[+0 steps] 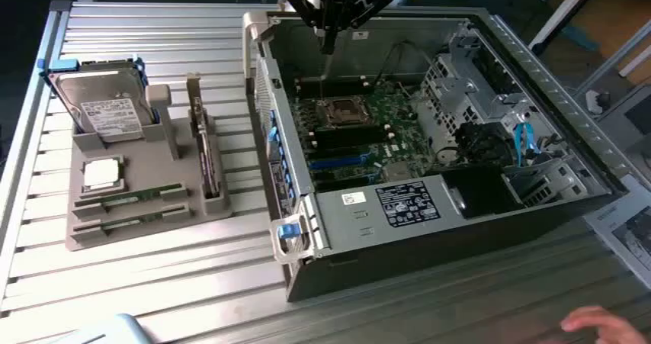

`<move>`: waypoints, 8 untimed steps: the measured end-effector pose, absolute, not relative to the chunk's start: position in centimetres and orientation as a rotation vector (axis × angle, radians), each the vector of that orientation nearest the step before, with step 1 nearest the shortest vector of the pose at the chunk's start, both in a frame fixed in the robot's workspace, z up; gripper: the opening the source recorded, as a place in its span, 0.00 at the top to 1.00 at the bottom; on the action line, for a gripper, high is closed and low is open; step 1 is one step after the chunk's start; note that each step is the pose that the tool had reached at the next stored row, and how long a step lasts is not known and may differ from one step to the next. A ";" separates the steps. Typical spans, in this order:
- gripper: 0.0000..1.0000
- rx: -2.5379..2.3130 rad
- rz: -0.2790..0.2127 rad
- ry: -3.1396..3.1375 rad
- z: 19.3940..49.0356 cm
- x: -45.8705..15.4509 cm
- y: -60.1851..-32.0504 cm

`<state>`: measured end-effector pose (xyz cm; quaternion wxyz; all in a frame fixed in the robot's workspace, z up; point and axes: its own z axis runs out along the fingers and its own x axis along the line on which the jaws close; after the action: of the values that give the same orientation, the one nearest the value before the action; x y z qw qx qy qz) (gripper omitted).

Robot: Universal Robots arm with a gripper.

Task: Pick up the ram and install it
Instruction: 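Reach for the ram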

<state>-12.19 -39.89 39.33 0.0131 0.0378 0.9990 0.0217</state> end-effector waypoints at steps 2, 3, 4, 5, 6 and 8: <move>0.90 0.118 0.068 3.113 39.3 -12.2 -39.9; 0.90 0.118 0.068 3.112 39.3 -12.2 -39.9; 0.90 0.118 0.068 3.112 39.3 -12.2 -39.9; 0.90 0.118 0.068 3.113 39.3 -12.2 -39.9; 0.90 0.118 0.068 3.113 39.3 -12.2 -39.9; 0.90 0.118 0.068 3.113 39.3 -12.2 -39.9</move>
<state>-12.20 -39.89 39.33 0.0130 0.0379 0.9990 0.0217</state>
